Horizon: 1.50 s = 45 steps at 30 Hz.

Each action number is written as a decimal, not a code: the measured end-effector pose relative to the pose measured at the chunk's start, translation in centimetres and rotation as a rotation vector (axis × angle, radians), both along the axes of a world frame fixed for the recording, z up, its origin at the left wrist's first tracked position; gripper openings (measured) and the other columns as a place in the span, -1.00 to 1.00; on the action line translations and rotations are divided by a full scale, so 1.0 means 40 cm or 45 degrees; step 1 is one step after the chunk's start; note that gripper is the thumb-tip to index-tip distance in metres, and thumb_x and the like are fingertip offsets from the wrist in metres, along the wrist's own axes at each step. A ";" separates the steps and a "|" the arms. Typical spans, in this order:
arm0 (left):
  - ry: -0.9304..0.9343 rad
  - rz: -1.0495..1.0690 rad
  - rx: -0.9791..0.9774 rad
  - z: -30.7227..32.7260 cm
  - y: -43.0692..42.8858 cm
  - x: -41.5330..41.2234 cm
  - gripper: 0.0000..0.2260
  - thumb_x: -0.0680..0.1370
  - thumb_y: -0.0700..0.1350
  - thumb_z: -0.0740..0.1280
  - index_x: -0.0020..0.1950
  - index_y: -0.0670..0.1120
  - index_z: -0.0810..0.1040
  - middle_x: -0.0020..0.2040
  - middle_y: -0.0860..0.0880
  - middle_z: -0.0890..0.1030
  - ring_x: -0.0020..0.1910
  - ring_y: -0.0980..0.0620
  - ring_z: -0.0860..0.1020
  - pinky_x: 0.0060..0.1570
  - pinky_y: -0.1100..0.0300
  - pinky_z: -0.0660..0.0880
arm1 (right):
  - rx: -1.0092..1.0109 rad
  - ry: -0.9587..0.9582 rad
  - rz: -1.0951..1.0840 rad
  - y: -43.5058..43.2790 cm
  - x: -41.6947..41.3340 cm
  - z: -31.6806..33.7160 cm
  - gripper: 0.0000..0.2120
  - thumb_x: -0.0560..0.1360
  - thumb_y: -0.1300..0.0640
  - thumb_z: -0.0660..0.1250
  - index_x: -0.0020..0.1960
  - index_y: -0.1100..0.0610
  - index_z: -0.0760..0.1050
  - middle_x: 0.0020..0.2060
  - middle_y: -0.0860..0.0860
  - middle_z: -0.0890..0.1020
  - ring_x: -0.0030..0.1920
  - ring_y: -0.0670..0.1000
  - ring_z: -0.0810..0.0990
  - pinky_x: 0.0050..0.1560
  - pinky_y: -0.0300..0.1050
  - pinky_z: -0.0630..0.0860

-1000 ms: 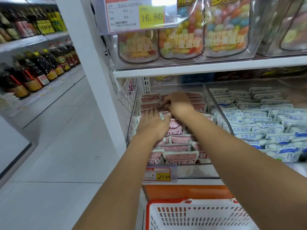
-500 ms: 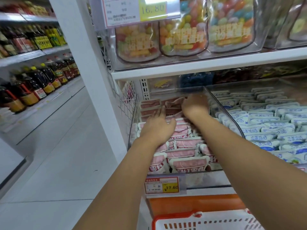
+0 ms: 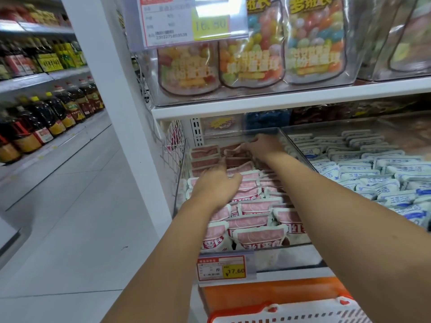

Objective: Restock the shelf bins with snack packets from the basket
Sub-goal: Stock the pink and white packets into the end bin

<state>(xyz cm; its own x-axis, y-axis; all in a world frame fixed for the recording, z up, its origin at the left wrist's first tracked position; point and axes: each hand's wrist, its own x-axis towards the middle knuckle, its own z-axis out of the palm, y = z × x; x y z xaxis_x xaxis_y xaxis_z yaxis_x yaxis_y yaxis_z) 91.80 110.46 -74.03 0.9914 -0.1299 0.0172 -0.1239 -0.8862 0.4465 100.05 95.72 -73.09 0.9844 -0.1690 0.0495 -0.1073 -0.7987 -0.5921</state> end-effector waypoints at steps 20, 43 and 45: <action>-0.031 0.113 -0.199 0.013 -0.027 0.002 -0.56 0.45 0.12 0.29 0.27 -0.04 0.38 0.17 -0.11 0.55 0.12 -0.15 0.50 0.19 -0.04 0.41 | -0.234 0.255 0.204 -0.003 -0.042 0.060 -0.68 0.63 0.20 0.07 0.31 0.29 0.41 0.29 0.22 0.48 0.14 0.15 0.51 0.07 -0.08 0.42; -0.071 -0.153 0.235 0.079 -0.050 -0.030 -0.44 0.65 0.09 0.03 0.57 -0.15 0.00 0.57 -0.13 -0.04 0.54 -0.11 -0.05 0.49 0.04 -0.04 | -0.388 -0.078 0.277 -0.060 -0.379 0.096 -0.65 0.62 0.19 0.09 0.37 0.26 0.36 0.34 0.20 0.42 0.34 0.13 0.38 0.26 -0.17 0.27; -0.098 -0.309 0.243 0.068 -0.075 -0.084 -0.47 0.67 0.03 -0.01 0.57 -0.15 -0.06 0.57 -0.13 -0.07 0.55 -0.08 -0.08 0.50 0.09 -0.10 | -0.338 -0.114 0.329 -0.046 -0.476 0.061 -0.58 0.63 0.19 0.06 0.47 0.27 0.21 0.47 0.16 0.26 0.47 0.07 0.21 0.38 -0.27 0.06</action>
